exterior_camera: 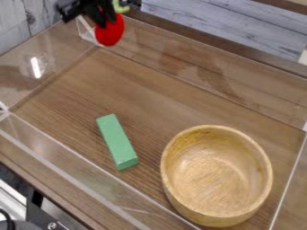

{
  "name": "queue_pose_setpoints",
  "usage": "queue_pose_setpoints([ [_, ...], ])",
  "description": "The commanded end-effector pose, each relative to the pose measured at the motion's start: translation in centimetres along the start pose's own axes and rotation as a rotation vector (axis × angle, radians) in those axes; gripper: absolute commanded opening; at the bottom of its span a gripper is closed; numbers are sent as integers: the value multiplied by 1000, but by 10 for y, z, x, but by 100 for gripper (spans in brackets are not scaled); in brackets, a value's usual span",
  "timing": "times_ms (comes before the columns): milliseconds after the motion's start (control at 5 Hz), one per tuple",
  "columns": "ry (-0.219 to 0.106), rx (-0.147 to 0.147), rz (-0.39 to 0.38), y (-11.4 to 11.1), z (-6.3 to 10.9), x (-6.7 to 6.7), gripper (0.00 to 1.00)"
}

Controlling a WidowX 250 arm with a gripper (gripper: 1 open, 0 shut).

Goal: Move the red object to the left side of the table

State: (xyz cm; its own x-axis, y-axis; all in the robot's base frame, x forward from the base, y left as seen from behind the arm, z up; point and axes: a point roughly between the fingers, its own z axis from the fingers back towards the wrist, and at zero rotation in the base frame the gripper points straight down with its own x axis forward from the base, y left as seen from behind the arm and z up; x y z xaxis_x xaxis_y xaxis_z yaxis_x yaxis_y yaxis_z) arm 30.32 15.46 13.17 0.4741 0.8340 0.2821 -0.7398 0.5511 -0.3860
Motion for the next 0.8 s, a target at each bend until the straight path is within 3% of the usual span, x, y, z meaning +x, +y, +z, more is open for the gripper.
queue_pose_setpoints([
  [0, -47, -32, -97, 8, -8, 22, 0],
  [400, -115, 8, -109, 43, -26, 40, 0],
  [600, -148, 36, -123, 47, -36, 37, 0],
])
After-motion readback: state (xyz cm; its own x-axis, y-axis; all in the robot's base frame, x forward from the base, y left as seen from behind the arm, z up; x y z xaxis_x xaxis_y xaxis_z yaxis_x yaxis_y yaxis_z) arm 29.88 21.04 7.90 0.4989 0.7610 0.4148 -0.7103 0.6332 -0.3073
